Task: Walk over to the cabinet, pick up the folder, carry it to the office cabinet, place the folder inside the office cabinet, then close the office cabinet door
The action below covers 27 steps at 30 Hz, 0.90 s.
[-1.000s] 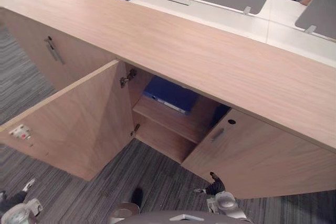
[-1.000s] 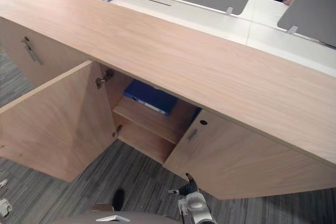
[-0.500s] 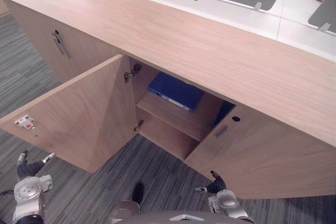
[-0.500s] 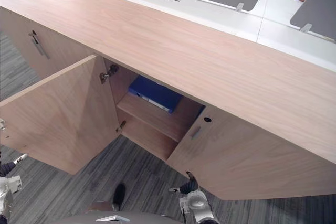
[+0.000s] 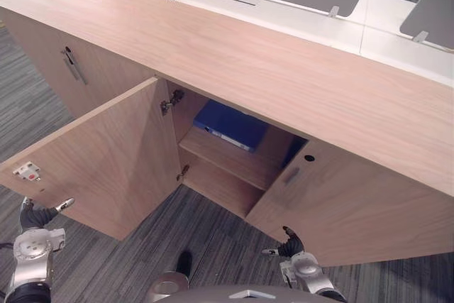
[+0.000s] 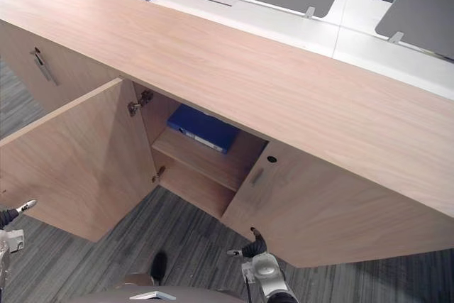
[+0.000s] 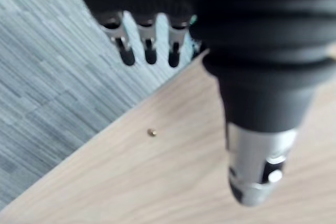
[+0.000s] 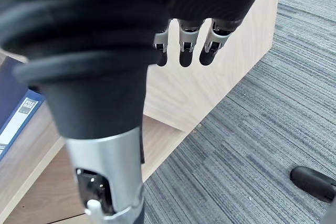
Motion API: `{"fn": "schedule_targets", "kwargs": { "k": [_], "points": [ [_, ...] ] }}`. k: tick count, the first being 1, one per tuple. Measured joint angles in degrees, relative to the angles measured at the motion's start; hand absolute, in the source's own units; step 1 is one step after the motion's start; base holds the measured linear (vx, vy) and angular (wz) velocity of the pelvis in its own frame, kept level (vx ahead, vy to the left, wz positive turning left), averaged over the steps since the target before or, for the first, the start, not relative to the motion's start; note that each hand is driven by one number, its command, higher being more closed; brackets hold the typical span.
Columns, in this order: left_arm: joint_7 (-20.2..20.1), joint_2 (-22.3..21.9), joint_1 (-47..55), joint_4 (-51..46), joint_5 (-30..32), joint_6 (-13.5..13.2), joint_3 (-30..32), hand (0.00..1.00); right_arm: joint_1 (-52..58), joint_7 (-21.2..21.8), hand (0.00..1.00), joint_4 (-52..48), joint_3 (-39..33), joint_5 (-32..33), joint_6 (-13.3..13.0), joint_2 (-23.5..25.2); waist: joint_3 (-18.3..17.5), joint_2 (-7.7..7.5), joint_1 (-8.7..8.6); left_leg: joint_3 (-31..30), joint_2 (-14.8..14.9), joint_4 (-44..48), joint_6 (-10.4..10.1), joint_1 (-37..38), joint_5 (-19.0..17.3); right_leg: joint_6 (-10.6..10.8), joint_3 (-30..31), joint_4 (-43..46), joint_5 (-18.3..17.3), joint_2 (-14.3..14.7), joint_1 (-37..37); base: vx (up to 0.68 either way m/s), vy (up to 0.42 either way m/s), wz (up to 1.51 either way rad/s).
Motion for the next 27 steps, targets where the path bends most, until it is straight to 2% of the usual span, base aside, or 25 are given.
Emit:
{"fn": "schedule_targets", "kwargs": {
  "k": [5,11,12,14,22,27],
  "points": [
    [-0.8,0.3,-0.2,-1.0,0.0,0.0,-0.5,0.00,0.9,0.1,0.00,-0.1,0.0,0.0,0.0,0.0,0.1,-0.21,-0.42,0.1,-0.3,0.0,-0.2,-0.8,0.9,0.5,-0.1,-1.5,-2.2,-0.1,-0.2,-0.11,-0.025,0.04],
    [-0.7,0.3,-0.2,-1.5,0.0,0.0,-0.7,0.00,1.3,0.1,0.00,-0.2,-0.2,-0.1,0.0,0.1,-0.2,-0.72,-0.11,0.8,-0.7,0.0,-0.1,-1.3,0.8,0.5,0.4,-1.7,-2.2,-0.6,-0.8,0.02,-0.010,-0.02],
    [-0.7,0.3,-0.2,-1.5,0.0,0.0,-0.9,0.00,1.1,0.2,0.00,-0.2,-0.3,-0.1,0.0,0.1,-0.3,-0.96,0.22,1.1,-1.0,0.0,0.0,-1.3,0.8,1.3,0.4,-1.6,-1.7,-0.9,-0.8,0.08,-0.005,-0.03],
    [-0.7,0.3,0.1,-1.5,0.0,0.0,-1.6,0.00,0.9,0.2,0.00,-0.2,-0.6,-0.1,0.0,0.0,-0.7,-1.52,0.79,1.4,-1.4,0.0,0.2,-1.2,0.8,1.4,0.6,-1.4,-1.6,-1.1,-0.7,0.09,-0.017,-0.03],
    [-0.7,0.1,1.8,-0.8,-0.1,0.5,-4.5,0.00,-0.8,1.3,0.00,-0.1,-0.5,-0.1,0.0,0.0,-0.4,-1.06,0.95,2.4,-1.1,0.0,0.7,-0.2,0.7,1.7,2.1,-0.4,-0.7,-1.2,-0.6,0.01,-0.025,-0.06],
    [-0.8,-2.9,3.9,-0.6,-0.1,0.5,-7.4,0.00,-0.5,1.3,0.00,-0.1,-0.5,-0.1,0.1,0.1,-0.4,-0.01,0.73,3.4,-0.8,0.0,0.3,0.0,0.3,1.6,3.5,0.0,-0.8,-1.3,-1.6,-0.13,0.002,-0.15]
  ]
}}
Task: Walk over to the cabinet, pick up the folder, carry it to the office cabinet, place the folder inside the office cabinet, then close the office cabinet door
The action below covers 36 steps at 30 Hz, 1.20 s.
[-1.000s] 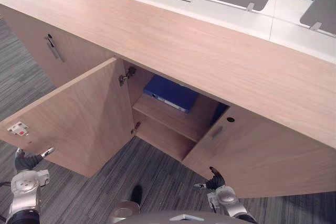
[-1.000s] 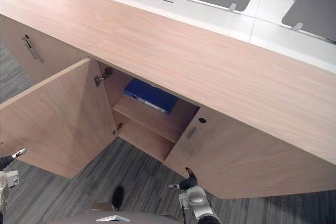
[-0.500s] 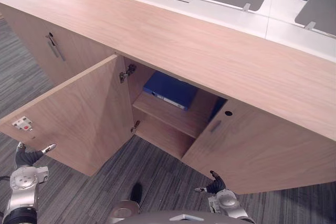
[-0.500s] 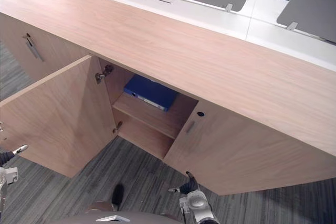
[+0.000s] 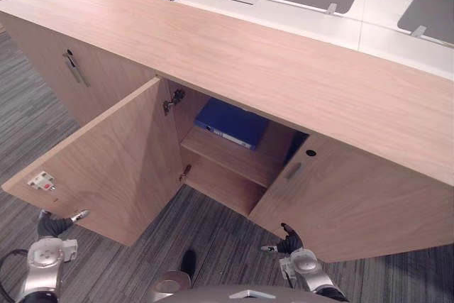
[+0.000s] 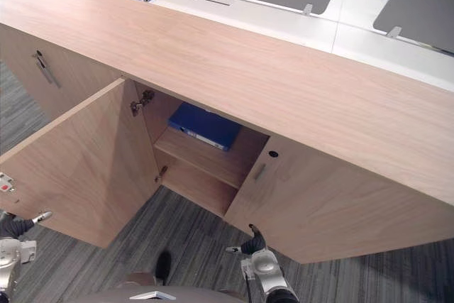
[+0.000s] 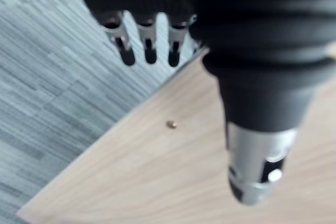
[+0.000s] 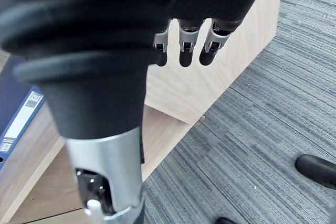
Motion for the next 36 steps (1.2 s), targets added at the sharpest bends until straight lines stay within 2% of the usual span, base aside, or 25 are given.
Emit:
{"fn": "schedule_targets", "kwargs": {
  "k": [7,13,19,22,26,32,34,36],
  "points": [
    [-2.9,-6.8,3.0,-0.8,0.1,0.1,-5.8,0.00,1.2,0.1,0.00,0.1,0.0,-0.8,0.2,0.1,-0.2,2.48,-1.02,1.4,0.2,0.0,-0.2,-0.6,0.3,-0.2,1.9,-0.1,-0.8,-0.2,-1.0,-0.10,0.022,-0.05],
    [-6.2,-11.4,5.9,-3.1,0.2,0.1,-12.1,0.00,1.6,0.1,0.00,-0.2,-0.1,-2.1,0.4,0.3,-0.4,2.78,-1.40,4.5,0.2,0.0,-0.2,-1.0,0.3,-1.5,5.0,-0.3,-0.1,-0.1,-2.6,0.00,0.027,-0.20],
    [-6.5,-13.0,6.8,-3.0,0.2,0.2,-16.6,0.00,1.4,0.1,0.00,-0.3,-0.1,-2.1,0.4,1.5,-0.6,3.15,-1.61,6.4,0.6,0.0,-0.2,-0.9,0.3,-2.1,7.6,0.2,0.3,0.2,-3.6,0.01,-0.003,-0.15],
    [-7.8,-13.6,7.1,-2.6,1.2,0.8,-21.4,0.00,1.2,0.1,0.00,-0.3,-0.1,-2.2,0.4,2.4,-0.6,3.23,-2.00,9.0,1.4,0.0,-0.2,-0.9,0.4,-2.4,9.8,0.3,0.8,0.7,-4.7,0.00,-0.022,-0.41],
    [-8.6,-15.3,5.7,-1.3,1.6,0.8,-26.8,0.00,0.8,0.1,0.00,-0.3,0.0,-2.2,0.4,2.6,-0.8,3.33,-4.13,12.3,2.5,0.0,-0.2,-0.7,0.3,-3.0,13.1,0.3,1.6,1.3,-6.3,-0.01,-0.018,-0.45],
    [-11.1,-17.2,-3.3,1.7,2.3,0.4,-34.5,0.00,1.0,0.1,0.00,0.0,0.7,-2.2,0.7,2.4,-2.0,3.36,-7.21,17.7,3.4,0.0,0.1,1.1,-1.2,-3.8,17.4,-0.1,2.2,1.6,-7.3,0.01,-0.018,-0.55],
    [-11.7,-18.0,-6.5,1.7,2.3,-0.5,-37.4,0.00,1.1,0.1,0.00,0.2,1.1,-2.2,1.2,2.4,-2.7,3.07,-8.33,19.5,3.5,0.0,-0.1,1.5,-1.7,-3.4,19.1,-0.2,3.0,1.5,-8.0,0.05,-0.027,-0.44],
    [-12.6,-19.0,-8.4,1.5,2.3,-1.0,-39.1,0.00,1.1,0.1,0.00,0.3,1.5,-2.2,1.5,2.4,-2.7,2.90,-8.71,20.8,3.5,0.0,-0.2,2.1,-2.1,-2.6,20.4,-0.4,3.5,1.5,-8.0,0.05,-0.032,-0.41]
  ]
}}
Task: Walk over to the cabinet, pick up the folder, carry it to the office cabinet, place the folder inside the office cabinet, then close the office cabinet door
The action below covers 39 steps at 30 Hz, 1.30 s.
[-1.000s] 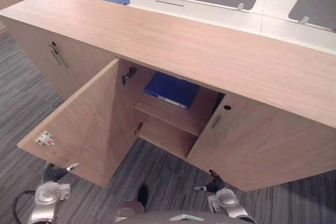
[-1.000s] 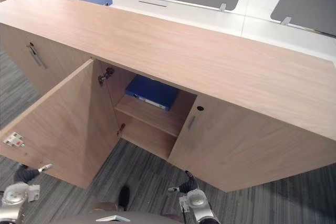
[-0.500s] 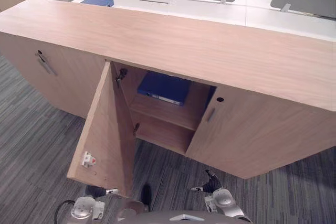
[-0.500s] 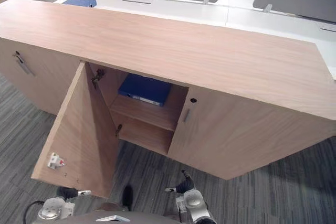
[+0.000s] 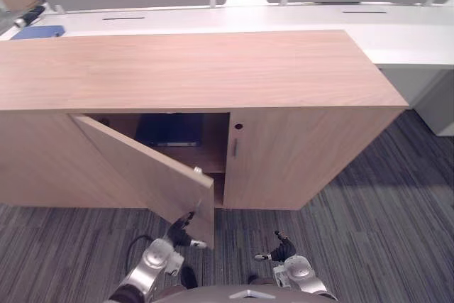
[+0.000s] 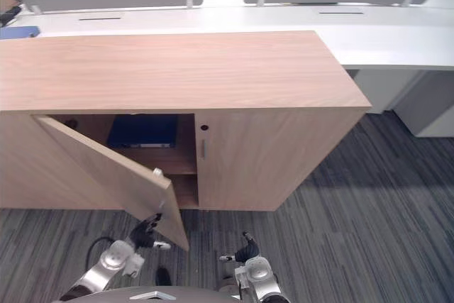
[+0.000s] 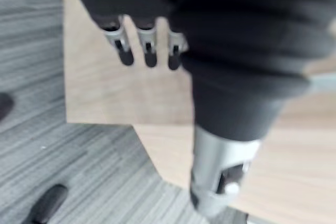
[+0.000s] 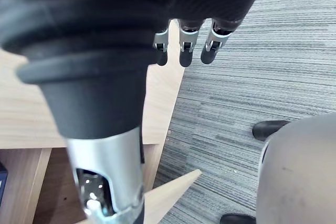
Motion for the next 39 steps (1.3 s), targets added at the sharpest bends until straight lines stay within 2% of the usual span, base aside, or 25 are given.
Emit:
{"fn": "schedule_targets", "kwargs": {
  "k": [3,6,14,20,23,25,28,31,39],
  "points": [
    [-0.4,-1.4,-2.3,-0.1,-0.1,-0.2,-1.6,0.00,-0.1,0.0,0.00,0.0,0.2,0.0,0.0,0.1,-0.3,-0.06,-1.02,1.0,0.1,0.0,0.0,0.2,-0.4,2.6,1.0,-1.2,1.6,0.0,0.0,0.06,-0.043,-0.24],
    [-0.3,-1.5,-3.8,-0.3,-0.3,-0.2,-3.0,0.00,-0.2,0.0,0.00,0.2,0.1,0.1,0.0,0.0,-0.3,-0.04,-1.30,1.1,0.2,0.0,0.4,0.7,-0.4,3.0,1.2,-1.9,1.9,0.0,0.9,0.08,-0.045,-0.08],
    [1.5,-1.3,-3.8,-2.0,-1.1,-0.3,-1.6,0.00,-0.2,-0.2,0.00,1.8,-0.1,0.1,0.0,0.2,-0.7,-0.95,-1.37,0.1,0.2,0.0,0.5,1.1,-0.6,3.2,-0.3,-2.3,2.0,-0.1,1.7,0.02,-0.036,0.04],
    [4.3,-1.2,-1.2,-1.1,-1.1,-0.3,8.6,0.00,-0.6,-0.3,0.00,2.6,-2.0,0.6,0.0,1.0,-0.4,-1.48,-0.89,-2.5,-0.3,0.0,0.3,1.0,-0.4,3.8,-3.2,-2.4,1.0,-0.7,2.9,-0.06,-0.027,0.23],
    [5.5,-0.9,0.7,1.4,-1.1,0.1,12.9,0.00,-0.7,-0.4,0.00,4.0,-3.0,1.2,0.0,1.4,-0.8,-2.24,-0.35,-4.1,-1.0,-0.1,0.3,0.8,-0.3,4.0,-5.0,-2.5,-0.1,-1.4,3.7,-0.03,-0.014,0.30],
    [5.8,-0.6,2.7,3.2,-1.0,0.4,15.8,0.00,-0.3,-0.3,0.00,4.5,-4.0,1.3,0.0,1.9,-1.1,-2.75,0.67,-4.4,-1.5,-0.1,0.6,0.7,-0.5,4.0,-5.3,-2.4,-0.5,-1.8,3.8,0.01,0.002,0.14],
    [6.5,-0.6,4.2,5.8,-1.0,0.9,19.9,0.00,-0.1,-0.3,0.00,4.9,-4.8,2.3,0.0,2.4,-1.3,-3.56,0.99,-5.7,-2.4,0.0,0.8,-0.1,-0.6,4.1,-6.8,-2.5,-0.6,-2.6,3.8,0.05,0.001,0.24],
    [6.6,-0.4,4.7,8.7,-1.0,1.0,22.6,0.00,-0.2,-0.3,0.00,6.4,-6.0,2.4,0.0,2.7,-1.4,-3.90,1.79,-5.8,-2.9,0.0,1.2,0.0,-1.0,4.5,-7.1,-2.7,-0.3,-3.1,4.0,0.06,0.003,0.04],
    [8.0,-0.4,5.9,14.6,0.2,1.8,26.4,0.00,-1.1,-0.2,0.00,9.0,-6.8,2.9,0.0,2.5,-0.9,-4.52,2.08,-7.2,-3.0,-0.1,0.9,0.8,-1.9,4.6,-10.0,-2.7,-0.1,-3.1,5.7,0.04,-0.038,0.08]
  ]
}}
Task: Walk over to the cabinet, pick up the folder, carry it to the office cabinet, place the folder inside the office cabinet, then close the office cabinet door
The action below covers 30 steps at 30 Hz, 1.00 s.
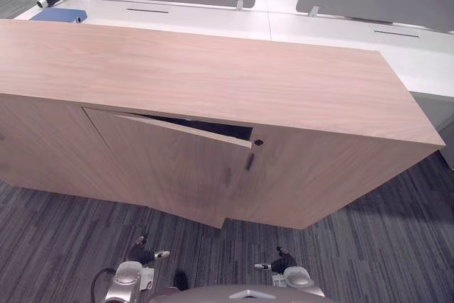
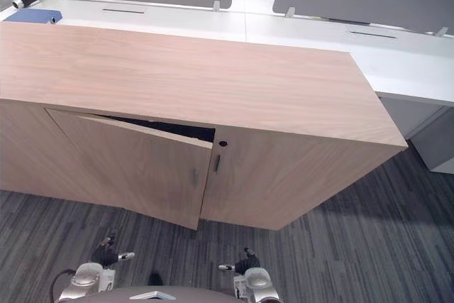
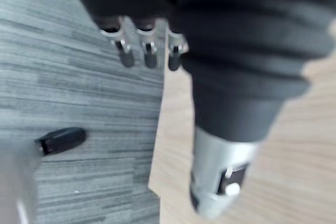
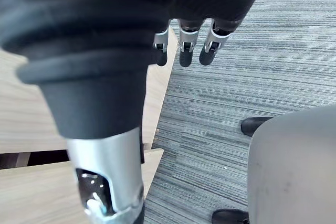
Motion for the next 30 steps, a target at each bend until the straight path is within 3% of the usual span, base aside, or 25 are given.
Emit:
{"fn": "schedule_targets", "kwargs": {
  "k": [12,22,30],
  "points": [
    [0.2,-1.8,1.6,2.3,2.2,0.6,4.6,0.00,-0.3,0.0,0.00,0.4,-2.6,1.8,0.0,-0.2,1.4,1.71,-0.15,-0.8,3.0,0.0,-0.3,0.8,-0.6,-2.2,-3.3,2.4,3.2,2.9,-0.3,-0.03,-0.040,0.01],
    [-0.2,-2.5,1.6,2.4,2.2,0.6,5.5,0.00,-0.4,0.1,0.00,1.2,-4.5,4.4,0.0,-0.1,1.7,1.49,-0.16,0.5,3.0,0.0,-0.3,1.1,-0.5,-2.1,-2.9,2.3,3.2,2.9,-1.1,-0.04,-0.023,-0.11],
    [-0.3,-2.6,1.2,3.4,2.2,0.6,5.6,0.00,-0.8,0.1,0.00,2.0,-6.1,4.4,0.1,-0.3,1.7,1.54,-0.14,2.8,2.5,0.0,-0.9,2.0,-0.1,-1.5,-2.3,1.8,-0.7,2.3,-1.2,-0.03,-0.034,-0.14]
  ]
}}
